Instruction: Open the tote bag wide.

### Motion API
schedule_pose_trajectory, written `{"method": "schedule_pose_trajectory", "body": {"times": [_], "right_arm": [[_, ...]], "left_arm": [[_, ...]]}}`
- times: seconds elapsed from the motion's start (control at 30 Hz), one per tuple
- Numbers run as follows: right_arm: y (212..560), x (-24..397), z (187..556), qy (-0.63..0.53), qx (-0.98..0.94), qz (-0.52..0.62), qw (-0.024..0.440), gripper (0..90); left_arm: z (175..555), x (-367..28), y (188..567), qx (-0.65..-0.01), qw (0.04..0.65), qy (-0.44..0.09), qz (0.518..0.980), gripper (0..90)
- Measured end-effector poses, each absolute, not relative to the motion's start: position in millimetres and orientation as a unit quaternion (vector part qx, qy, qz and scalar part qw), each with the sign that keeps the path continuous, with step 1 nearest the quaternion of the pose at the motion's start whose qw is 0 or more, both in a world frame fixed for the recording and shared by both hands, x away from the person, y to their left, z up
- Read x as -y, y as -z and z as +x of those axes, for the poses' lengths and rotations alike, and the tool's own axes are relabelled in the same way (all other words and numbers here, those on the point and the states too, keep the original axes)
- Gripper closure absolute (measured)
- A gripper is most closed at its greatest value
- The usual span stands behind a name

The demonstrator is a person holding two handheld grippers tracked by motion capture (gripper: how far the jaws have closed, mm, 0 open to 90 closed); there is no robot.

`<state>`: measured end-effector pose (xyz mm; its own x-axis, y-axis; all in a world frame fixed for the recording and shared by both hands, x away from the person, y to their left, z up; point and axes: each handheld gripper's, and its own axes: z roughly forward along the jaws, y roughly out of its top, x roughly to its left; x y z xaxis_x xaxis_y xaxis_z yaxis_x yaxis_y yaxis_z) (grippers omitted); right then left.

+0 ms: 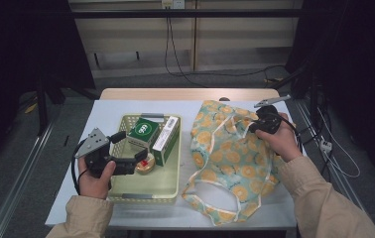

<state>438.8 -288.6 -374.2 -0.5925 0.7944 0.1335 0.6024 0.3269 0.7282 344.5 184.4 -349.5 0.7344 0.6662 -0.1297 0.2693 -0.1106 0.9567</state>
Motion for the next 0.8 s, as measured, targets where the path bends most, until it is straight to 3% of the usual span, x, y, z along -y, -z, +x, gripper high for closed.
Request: {"method": "schedule_pose_trajectory", "body": {"times": [0.8], "right_arm": [[377.6, 287.8, 439.2, -0.382, -0.805, 0.438, 0.122, 89.4]], "left_arm": [[374.2, -171.5, 380.5, -0.339, 0.543, -0.144, 0.754, 3.7]]}}
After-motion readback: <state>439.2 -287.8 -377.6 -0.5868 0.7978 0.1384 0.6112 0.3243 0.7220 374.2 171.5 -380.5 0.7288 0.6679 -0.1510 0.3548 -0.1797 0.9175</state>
